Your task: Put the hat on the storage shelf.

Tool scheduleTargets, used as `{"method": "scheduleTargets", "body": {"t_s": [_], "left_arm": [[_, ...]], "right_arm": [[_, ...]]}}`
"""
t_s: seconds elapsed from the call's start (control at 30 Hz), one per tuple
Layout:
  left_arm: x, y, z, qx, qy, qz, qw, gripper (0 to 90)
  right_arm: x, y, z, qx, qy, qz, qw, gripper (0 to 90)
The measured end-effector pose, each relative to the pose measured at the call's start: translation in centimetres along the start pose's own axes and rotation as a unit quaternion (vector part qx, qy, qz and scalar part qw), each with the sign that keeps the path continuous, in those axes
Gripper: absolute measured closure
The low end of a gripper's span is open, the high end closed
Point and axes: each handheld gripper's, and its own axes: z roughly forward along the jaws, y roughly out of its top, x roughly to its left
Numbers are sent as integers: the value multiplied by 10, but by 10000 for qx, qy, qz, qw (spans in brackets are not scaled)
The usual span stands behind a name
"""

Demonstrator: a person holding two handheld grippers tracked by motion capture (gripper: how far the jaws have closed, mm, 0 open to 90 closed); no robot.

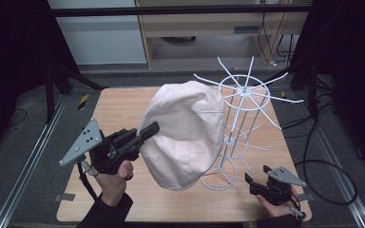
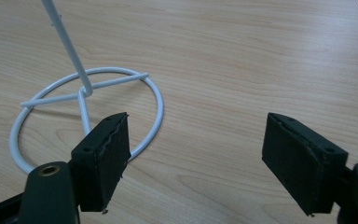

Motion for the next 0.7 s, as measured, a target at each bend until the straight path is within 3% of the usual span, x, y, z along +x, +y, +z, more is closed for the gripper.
{"method": "scheduleTargets", "body": {"t_s": [0.33, 0.47, 0.67, 0.7], "left_arm": [[4, -27, 12, 651, 44, -70, 9978, 830], [3, -31, 17, 763, 48, -50, 9971, 827], [3, -35, 17, 956, 123, 27, 9953, 728], [3, -36, 15, 996, 174, 64, 9949, 658]], "right_arm": [[0, -1, 1, 20, 16, -2, 10000, 230], [0, -1, 1, 26, 19, -1, 10000, 227], [0, -1, 1, 25, 26, 10, 10000, 224], [0, -1, 1, 23, 25, 13, 10000, 224]]}}
